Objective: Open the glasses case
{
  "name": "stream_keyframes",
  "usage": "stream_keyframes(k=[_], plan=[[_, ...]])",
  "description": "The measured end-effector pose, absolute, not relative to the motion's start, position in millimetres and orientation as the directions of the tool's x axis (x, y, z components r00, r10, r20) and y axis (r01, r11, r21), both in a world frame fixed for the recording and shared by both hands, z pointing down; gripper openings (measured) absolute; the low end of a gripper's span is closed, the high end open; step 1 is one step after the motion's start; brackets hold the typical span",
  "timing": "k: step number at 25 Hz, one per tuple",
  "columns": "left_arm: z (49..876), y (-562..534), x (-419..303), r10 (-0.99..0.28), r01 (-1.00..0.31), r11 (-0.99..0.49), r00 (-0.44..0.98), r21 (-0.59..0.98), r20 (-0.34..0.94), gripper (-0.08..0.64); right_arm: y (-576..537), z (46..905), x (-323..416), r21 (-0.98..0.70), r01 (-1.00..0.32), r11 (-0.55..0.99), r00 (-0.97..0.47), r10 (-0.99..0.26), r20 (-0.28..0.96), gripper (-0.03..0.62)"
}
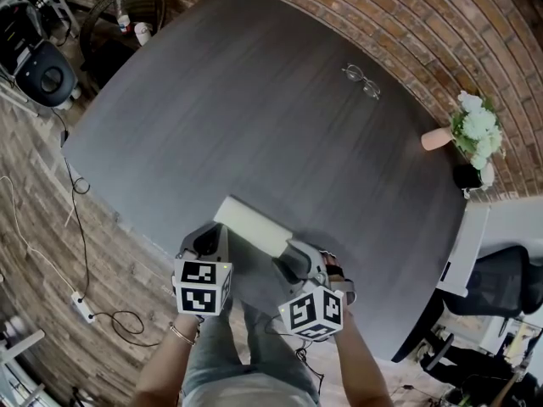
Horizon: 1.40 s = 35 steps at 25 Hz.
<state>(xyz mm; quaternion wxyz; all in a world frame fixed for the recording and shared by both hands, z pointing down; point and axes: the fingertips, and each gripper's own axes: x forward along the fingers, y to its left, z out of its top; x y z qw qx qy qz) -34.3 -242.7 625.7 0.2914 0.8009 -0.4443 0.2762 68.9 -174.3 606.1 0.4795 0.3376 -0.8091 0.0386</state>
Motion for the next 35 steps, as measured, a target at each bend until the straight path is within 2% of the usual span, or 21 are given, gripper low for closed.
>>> stream_keyframes(k=[5,11,12,14,15,19,26,35], plan=[[626,-243,-35,-0.549,-0.871,-0.437,0.454,0.222,0.701,-0.005,-180,603,73,0.203,-0.591,0.781,-0.337,-0.468,0.817,0.149],[626,-244,-35,-0.552,-0.872,-0.438,0.452,0.219,0.701,-0.005,-179,604,70,0.21,-0.566,0.797,-0.34,-0.458,0.821,0.153],[626,-244,-35,-0.552,-0.872,-0.437,0.452,0.218,0.701,-0.005,-176,605,69,0.195,-0.554,0.809,-0.351,-0.44,0.827,0.164],[626,-244,-35,-0.551,-0.873,-0.437,0.451,0.218,0.702,-0.005,-170,607,65,0.161,-0.532,0.831,-0.373,-0.401,0.836,0.266],[626,-244,-35,-0.551,-0.873,-0.437,0.451,0.217,0.702,-0.005,-169,608,65,0.165,-0.529,0.832,-0.373,-0.403,0.836,0.284],[626,-243,-34,-0.553,-0.875,-0.432,0.449,0.219,0.702,-0.005,-174,609,69,0.231,-0.532,0.815,-0.332,-0.452,0.828,0.213],[626,-244,-37,-0.556,-0.876,-0.43,0.449,0.221,0.7,-0.005,-174,610,67,0.268,-0.503,0.822,-0.316,-0.463,0.828,0.212],[627,-244,-35,-0.553,-0.876,-0.427,0.448,0.222,0.703,-0.005,-176,607,71,0.167,-0.548,0.82,-0.364,-0.413,0.835,0.206]])
